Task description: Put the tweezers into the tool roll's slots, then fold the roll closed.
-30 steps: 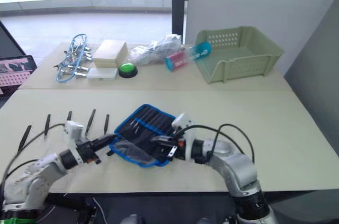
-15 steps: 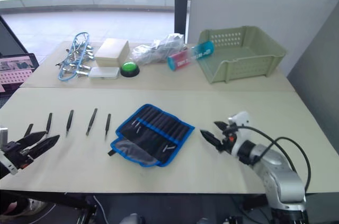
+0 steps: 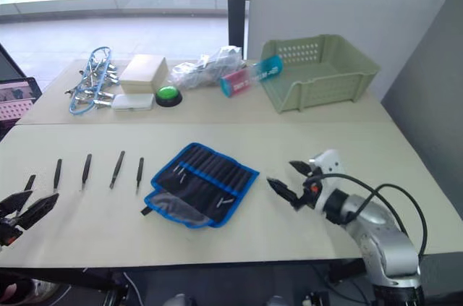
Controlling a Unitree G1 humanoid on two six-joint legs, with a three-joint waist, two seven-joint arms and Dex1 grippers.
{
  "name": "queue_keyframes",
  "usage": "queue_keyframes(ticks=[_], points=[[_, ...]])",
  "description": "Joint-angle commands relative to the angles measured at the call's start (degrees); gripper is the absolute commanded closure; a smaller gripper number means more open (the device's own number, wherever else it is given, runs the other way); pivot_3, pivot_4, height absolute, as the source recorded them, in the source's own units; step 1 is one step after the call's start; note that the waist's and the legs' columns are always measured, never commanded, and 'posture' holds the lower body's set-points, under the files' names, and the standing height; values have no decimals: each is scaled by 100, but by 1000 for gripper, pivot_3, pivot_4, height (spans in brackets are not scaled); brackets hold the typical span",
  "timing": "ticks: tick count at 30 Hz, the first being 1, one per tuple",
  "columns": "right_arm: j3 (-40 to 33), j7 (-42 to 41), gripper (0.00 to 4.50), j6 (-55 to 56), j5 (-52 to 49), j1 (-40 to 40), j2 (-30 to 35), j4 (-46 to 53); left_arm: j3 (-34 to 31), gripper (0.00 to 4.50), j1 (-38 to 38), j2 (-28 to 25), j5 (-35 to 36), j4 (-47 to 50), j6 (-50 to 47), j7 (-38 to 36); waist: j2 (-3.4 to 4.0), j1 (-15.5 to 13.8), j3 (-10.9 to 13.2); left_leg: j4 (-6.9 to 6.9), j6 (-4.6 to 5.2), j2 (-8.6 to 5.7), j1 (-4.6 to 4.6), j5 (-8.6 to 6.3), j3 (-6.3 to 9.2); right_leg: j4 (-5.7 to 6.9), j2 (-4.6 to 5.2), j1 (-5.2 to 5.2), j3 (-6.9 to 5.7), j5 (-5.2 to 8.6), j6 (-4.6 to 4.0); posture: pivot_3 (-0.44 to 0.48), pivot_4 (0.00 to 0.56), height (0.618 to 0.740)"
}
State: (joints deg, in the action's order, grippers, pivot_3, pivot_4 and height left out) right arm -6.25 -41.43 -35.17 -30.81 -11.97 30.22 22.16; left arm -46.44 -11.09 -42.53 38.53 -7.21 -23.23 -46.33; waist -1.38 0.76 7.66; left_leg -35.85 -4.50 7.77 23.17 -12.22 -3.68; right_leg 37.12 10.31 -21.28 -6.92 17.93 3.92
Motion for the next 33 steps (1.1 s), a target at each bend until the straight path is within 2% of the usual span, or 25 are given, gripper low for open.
queue_keyframes(ticks=[1,5,9,19,26,30,33], points=[[339,-312,17,-240,-249,-558,170,239,-345,21,-100,-28,-240,-189,174,462,-2,-1,1,-2,0,-1,1,0,0,0,1,1,0,0,0,0,150,722],[678,-483,17,-341,-312,-1170,136,91,-593,21,-93,-67,-369,-569,360,818,-5,-4,0,0,0,0,1,0,0,1,0,-1,-2,-1,-1,0,150,722],[828,-533,17,-398,-333,-1406,76,92,-323,21,-212,-148,-821,-769,621,877,-17,-22,-2,-1,-1,-1,4,0,-1,1,0,1,-3,-1,-1,0,150,722],[1238,-760,17,-243,-216,-1281,118,295,229,21,535,-170,-1141,-1628,834,931,-22,-30,-4,-1,-2,-1,5,1,-1,4,0,-2,-5,-1,-2,0,150,722],[1243,-812,17,-287,-248,-1291,134,354,720,21,1306,-228,-1441,-2744,1188,903,-19,-30,-3,-2,-5,-1,0,3,-1,9,0,0,-5,-1,-2,0,150,722],[1219,-771,0,-322,-233,-1281,148,366,995,1110,1559,-187,-1570,-3183,1351,749,-17,-60,-3,-2,-5,-1,0,3,-1,10,1,1,-5,-1,-2,0,150,722],[1165,-738,0,-324,-231,-1288,168,370,1189,2157,1589,-74,-1662,-3377,1408,689,-12,-103,-4,-4,-5,-5,0,3,-3,8,3,3,-5,-1,-2,0,150,722]])
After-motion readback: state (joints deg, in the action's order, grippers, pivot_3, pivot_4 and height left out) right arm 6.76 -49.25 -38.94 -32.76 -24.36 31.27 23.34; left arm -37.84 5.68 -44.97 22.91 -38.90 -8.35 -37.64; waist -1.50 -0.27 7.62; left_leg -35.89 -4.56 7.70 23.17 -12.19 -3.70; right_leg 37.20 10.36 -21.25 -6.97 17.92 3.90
